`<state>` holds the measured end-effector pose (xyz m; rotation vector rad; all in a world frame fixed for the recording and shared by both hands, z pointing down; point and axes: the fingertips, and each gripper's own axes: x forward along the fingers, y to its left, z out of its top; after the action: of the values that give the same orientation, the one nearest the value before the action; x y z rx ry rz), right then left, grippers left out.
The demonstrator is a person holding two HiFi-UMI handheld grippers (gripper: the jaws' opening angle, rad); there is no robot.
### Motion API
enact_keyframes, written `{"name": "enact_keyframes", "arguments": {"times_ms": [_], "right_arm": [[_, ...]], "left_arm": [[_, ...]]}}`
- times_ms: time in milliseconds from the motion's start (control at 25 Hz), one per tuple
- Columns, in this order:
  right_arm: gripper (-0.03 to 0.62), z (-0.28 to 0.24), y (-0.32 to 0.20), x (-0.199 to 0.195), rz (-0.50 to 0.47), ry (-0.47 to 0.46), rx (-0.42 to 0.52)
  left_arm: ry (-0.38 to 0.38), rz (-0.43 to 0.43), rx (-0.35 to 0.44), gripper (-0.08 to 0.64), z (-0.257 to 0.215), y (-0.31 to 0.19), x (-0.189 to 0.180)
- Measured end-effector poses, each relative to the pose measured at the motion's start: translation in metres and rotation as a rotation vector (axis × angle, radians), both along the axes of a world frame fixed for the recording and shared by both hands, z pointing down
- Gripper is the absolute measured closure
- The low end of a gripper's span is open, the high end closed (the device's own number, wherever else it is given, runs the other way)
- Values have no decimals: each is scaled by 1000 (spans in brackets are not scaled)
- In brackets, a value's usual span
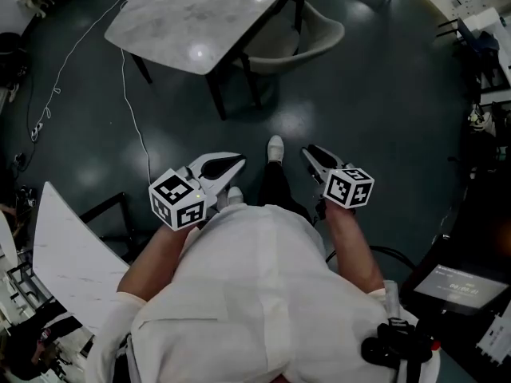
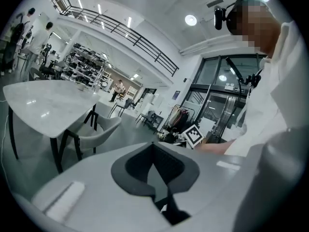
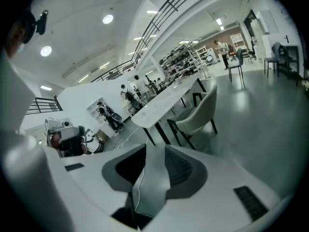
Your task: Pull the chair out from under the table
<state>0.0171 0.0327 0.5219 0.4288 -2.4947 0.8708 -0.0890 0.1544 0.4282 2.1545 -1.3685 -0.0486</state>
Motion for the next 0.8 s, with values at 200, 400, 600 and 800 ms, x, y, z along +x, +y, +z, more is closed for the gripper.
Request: {"name": "enact_keyframes", "arguments": {"times_ms": [200, 400, 600, 800], "right_arm": [[487, 15, -102, -25, 31, -4, -23], [441, 23, -175, -49, 72, 1, -25], [411, 49, -292, -63, 150, 15, -70], [372, 87, -357, -73, 253, 33, -144]], "left_arm": [[-38, -59, -20, 554, -1, -72, -31], [-73, -98, -1, 552, -18, -110, -48], [-84, -141, -14, 553, -22, -192, -56], [-75, -160, -40, 554, -19, -222, -65]]}}
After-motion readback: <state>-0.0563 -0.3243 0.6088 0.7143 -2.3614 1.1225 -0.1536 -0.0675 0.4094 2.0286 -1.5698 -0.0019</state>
